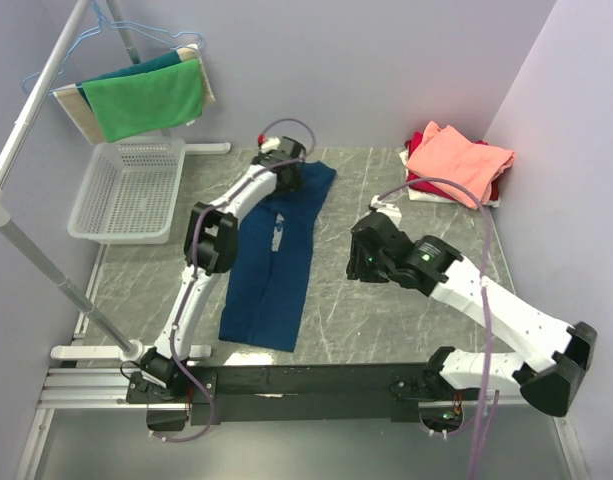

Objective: Fold and stack the t-shirts
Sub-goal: Fold the tshirt

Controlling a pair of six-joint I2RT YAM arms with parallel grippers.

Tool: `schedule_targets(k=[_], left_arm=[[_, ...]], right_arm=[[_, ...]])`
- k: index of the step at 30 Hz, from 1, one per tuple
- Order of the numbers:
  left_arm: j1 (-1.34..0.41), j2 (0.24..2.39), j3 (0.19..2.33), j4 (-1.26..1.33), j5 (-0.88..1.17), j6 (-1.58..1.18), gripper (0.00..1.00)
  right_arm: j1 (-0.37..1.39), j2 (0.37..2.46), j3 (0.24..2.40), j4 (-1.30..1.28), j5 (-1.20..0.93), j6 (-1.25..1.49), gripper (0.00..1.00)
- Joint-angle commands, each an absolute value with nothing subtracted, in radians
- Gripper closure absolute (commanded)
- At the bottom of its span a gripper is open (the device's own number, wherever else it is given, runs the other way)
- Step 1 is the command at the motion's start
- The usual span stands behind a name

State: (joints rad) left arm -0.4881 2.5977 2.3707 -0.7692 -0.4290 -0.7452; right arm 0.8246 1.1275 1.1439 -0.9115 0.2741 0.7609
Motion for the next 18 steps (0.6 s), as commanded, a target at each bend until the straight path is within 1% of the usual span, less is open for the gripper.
schedule_targets(k=[1,4,10,13,16,18], left_arm=[[-0.417,2.632,2.355,-0.669,-0.272,-0.672,0.07],[-0.403,2.583,2.326,-0.549,-0.178,-0.599,0.05],[-0.394,2.429,2.289,-0.428,-0.115,-0.528,0.01],[-0.376,2.298,2.241,-0.413,-0.129,-0.535,0.01],[-0.364,2.206,2.188,-0.426,-0.166,-0.541,0.01],[-0.361,2.169,2.166,-0.480,-0.202,-0.543,0.01]], right_arm=[[0.819,1.198,1.137,-0.930,0.238,0.723,0.52],[0.818,1.264,1.141,-0.920,0.212,0.698,0.51],[0.841,1.458,1.208,-0.856,0.129,0.575,0.52],[0.903,1.638,1.301,-0.867,0.170,0.519,0.52],[0.965,1.773,1.406,-0.884,0.181,0.479,0.54],[0.998,1.828,1.475,-0.879,0.155,0.463,0.55]])
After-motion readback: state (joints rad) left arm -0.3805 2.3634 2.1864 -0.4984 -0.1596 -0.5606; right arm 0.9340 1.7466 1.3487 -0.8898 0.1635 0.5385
